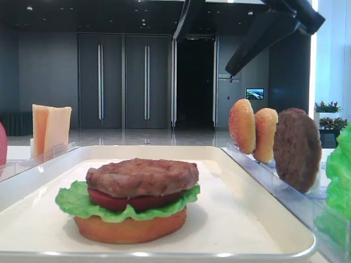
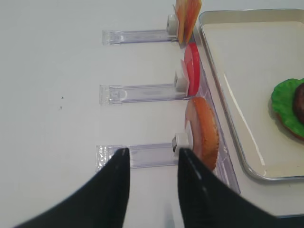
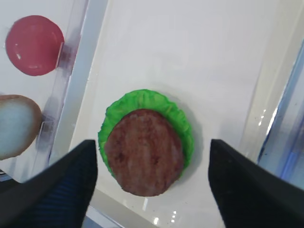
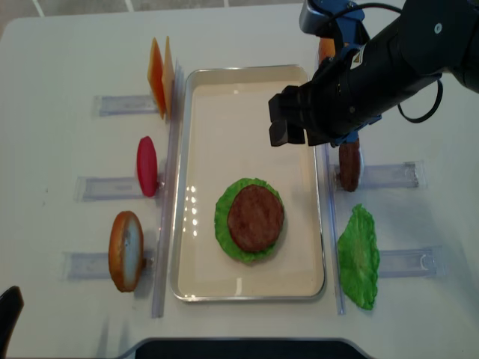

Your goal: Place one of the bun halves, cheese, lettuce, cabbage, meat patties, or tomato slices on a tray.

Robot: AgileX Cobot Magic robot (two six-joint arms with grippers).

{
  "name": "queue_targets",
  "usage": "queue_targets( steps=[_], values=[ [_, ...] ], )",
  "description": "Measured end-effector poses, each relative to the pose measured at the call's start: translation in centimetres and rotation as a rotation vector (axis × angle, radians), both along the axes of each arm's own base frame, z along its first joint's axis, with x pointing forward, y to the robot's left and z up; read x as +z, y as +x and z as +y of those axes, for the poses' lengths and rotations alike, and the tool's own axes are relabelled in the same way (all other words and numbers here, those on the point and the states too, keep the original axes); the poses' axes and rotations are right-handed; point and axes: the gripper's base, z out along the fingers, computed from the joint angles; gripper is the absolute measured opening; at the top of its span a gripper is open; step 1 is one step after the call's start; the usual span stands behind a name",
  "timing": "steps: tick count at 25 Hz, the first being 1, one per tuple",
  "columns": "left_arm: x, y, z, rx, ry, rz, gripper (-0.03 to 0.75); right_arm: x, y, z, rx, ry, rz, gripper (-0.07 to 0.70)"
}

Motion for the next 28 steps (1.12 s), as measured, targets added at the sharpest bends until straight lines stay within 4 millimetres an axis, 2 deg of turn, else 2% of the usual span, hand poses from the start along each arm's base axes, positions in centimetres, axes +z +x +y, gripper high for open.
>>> queue_targets(
  steps=[5,9,21,28],
  values=[
    [0.0,0.0,0.0,0.000,0.000,0.000,0.265,2.2,0.5,-1.0,0.015,-0.035,-0.041,0.500],
    [0.0,0.0,0.0,0.000,0.000,0.000,0.265,3.0,1.5,-2.8,-0.003,-0.088,-0.028,0.500],
    [0.0,0.0,0.0,0.000,0.000,0.000,0.265,2.8,4.2,-11.8,-0.193,-0.254,0.038,0.500],
    [0.0,0.0,0.0,0.000,0.000,0.000,0.265,2.7,4.7,-15.5,-0.273,-0.274,0.065,0.500]
  ],
)
